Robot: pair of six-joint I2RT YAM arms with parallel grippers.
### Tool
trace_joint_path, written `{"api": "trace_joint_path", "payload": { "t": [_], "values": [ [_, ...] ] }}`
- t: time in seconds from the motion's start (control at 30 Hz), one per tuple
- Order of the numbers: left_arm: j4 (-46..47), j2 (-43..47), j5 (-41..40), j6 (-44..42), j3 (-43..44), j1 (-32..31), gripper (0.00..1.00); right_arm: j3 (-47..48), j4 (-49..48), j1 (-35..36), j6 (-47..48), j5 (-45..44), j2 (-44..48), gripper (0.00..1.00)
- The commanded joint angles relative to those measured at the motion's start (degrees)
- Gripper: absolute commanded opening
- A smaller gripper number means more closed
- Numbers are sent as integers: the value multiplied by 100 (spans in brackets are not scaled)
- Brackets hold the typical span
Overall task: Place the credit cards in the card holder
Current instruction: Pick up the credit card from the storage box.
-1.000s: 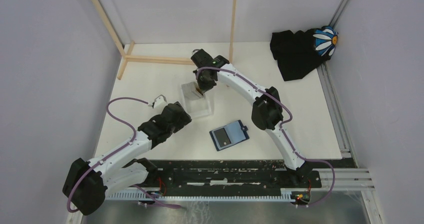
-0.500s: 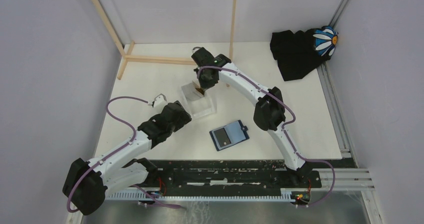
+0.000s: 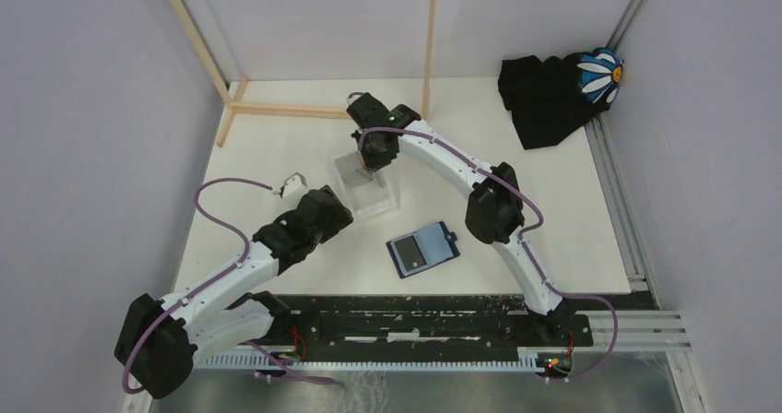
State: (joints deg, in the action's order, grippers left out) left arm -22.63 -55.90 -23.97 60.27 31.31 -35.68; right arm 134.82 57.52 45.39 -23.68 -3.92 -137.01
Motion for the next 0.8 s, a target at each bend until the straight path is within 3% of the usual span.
{"api": "trace_joint_path", "payload": {
  "t": [0.0, 0.37, 0.77],
  "values": [
    [84, 91, -136, -59, 22, 36, 86, -74, -70, 42, 51, -3, 70, 17],
    [214, -18, -82, -77, -41, 35, 86, -365, -106, 92, 160, 106, 236, 24],
    [292, -44, -73, -78, -94, 39, 86, -639, -101, 137, 228, -63, 385, 24]
  ]
}}
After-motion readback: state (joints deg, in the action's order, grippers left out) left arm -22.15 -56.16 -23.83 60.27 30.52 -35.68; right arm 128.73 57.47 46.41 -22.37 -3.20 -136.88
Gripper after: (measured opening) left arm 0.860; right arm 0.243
